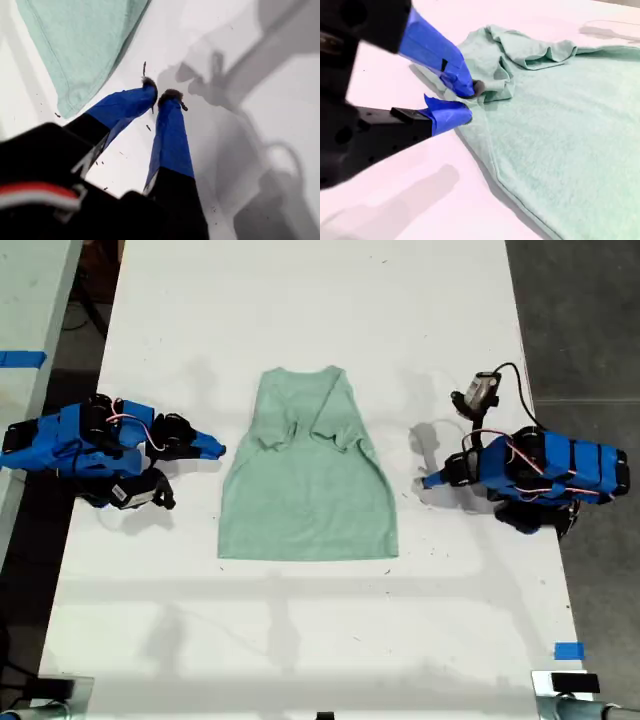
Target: Fold t shirt
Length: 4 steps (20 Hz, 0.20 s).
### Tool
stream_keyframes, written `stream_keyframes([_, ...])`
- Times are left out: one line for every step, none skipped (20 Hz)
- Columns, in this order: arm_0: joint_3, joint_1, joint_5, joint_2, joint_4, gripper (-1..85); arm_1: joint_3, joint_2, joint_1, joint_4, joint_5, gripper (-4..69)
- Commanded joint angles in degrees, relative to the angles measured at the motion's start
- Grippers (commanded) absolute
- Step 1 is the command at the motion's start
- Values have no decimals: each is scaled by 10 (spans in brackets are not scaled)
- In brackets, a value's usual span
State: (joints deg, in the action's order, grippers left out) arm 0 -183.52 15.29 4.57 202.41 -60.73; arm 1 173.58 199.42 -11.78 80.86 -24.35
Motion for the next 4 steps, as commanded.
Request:
stream_keyframes([-9, 5, 8, 3, 13, 47, 31, 10, 1, -11, 1, 38])
stream_keyframes([-9, 5, 8, 3, 13, 49, 31, 10, 3, -11, 4, 35])
stream_keyframes([-9, 4, 8, 3, 13, 51, 31, 10, 4, -11, 6, 35])
stream_keyframes([-9, 3, 8, 3, 13, 48, 31, 10, 4, -11, 6, 37])
